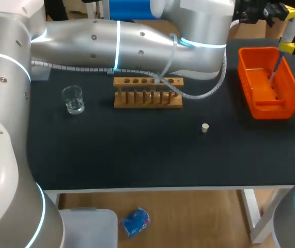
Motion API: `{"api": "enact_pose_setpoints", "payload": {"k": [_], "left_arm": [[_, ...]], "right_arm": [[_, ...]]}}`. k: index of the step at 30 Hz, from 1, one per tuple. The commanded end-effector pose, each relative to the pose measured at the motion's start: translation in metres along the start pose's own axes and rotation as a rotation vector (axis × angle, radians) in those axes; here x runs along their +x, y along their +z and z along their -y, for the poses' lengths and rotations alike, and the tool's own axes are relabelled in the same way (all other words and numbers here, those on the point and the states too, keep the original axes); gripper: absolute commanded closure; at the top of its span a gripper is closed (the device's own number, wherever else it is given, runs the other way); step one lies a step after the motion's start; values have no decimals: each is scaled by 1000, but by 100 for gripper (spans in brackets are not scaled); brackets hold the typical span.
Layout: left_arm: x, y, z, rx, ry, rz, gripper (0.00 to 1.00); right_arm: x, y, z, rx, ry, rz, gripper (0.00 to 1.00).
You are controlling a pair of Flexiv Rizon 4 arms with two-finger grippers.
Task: Invert the test tube, pick up the pipette, mount the tip to pipette, aspirate from beaker and dispense into the tube, eject the tip, return the pipette, and cap with the stopper.
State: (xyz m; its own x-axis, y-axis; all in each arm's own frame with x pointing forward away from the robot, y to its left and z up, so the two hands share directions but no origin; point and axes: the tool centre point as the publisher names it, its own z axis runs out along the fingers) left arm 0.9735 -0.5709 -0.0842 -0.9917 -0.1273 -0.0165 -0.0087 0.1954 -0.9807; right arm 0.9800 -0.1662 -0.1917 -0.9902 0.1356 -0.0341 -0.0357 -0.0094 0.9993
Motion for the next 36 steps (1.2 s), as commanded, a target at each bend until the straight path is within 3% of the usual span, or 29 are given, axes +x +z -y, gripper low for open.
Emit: {"api": "enact_pose_setpoints", "payload": {"k": [1, 36], "left_arm": [[0, 3, -5, 412, 3, 9, 100], [-3, 13, -22, 428, -42, 1, 100]], "right_arm": [[-1, 0, -1, 1, -1, -2, 100], [-1, 0, -1, 1, -1, -2, 100]]}}
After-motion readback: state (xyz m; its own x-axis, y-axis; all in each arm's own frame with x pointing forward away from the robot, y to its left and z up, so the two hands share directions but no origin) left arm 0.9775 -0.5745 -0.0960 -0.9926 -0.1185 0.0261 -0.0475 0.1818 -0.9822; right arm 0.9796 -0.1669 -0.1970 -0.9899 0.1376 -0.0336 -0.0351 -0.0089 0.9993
